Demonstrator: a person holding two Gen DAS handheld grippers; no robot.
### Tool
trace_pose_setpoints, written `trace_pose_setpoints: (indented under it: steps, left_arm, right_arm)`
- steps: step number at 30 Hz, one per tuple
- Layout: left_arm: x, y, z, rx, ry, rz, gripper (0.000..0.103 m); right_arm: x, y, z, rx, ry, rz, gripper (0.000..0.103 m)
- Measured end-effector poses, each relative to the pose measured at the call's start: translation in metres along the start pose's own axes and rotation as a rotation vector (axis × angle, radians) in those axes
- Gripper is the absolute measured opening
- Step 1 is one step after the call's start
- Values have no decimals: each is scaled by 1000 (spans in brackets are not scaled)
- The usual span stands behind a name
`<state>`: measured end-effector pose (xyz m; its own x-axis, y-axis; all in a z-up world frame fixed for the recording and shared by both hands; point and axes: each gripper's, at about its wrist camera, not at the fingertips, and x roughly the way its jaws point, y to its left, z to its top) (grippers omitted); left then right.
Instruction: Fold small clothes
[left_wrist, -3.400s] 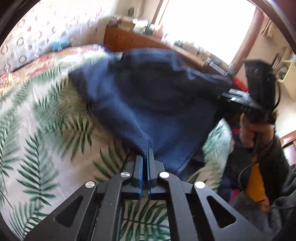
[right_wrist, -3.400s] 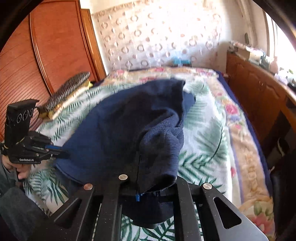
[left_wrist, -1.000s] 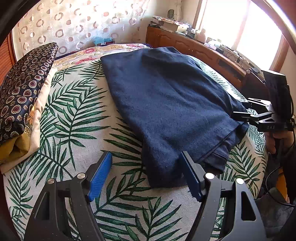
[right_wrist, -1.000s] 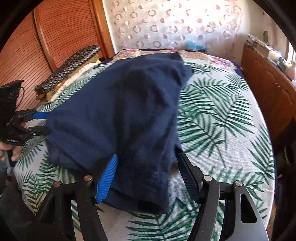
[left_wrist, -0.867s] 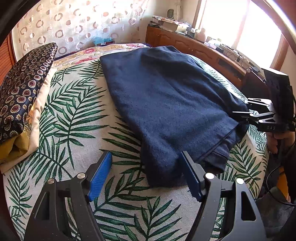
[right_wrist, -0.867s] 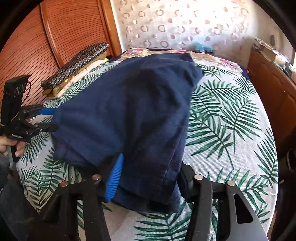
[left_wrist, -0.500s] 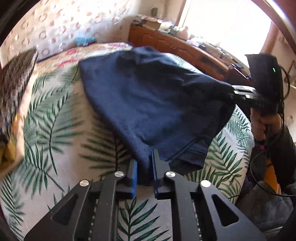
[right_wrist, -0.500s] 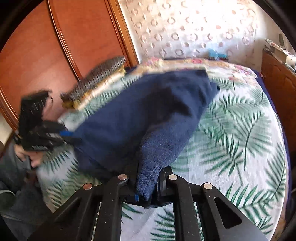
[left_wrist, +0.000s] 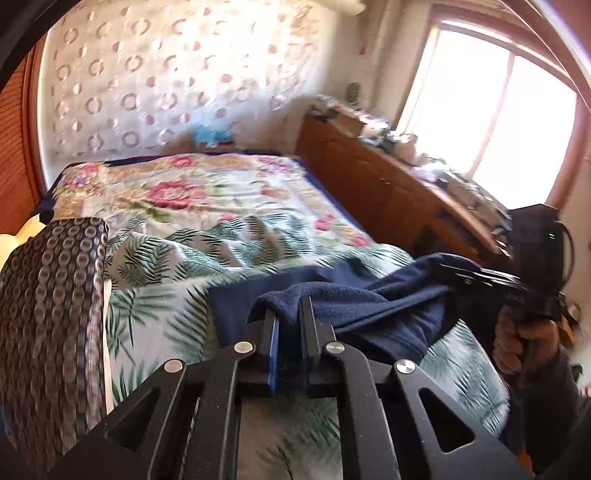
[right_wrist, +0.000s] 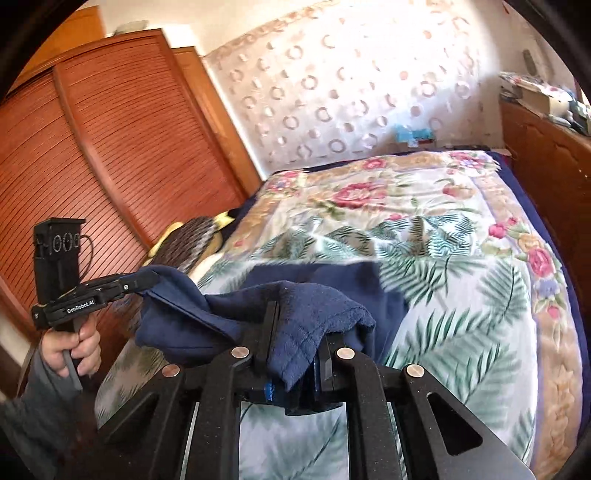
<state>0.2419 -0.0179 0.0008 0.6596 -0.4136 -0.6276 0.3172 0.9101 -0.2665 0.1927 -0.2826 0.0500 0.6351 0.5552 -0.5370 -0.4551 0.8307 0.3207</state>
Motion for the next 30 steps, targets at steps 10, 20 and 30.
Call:
trace_pose_setpoints:
  steps: [10,20,30]
  left_arm:
    - [88,43,18,-77,128,61,11]
    - [63,44,20,-30,61,66,79]
    - [70,40,-3,-8,111,64,79]
  right_arm:
    - [26,-13,19,-83,-16,-171,56]
    - [86,3,29,-219,84,-200,57]
    - [92,-23,66,-91,25,-357,57]
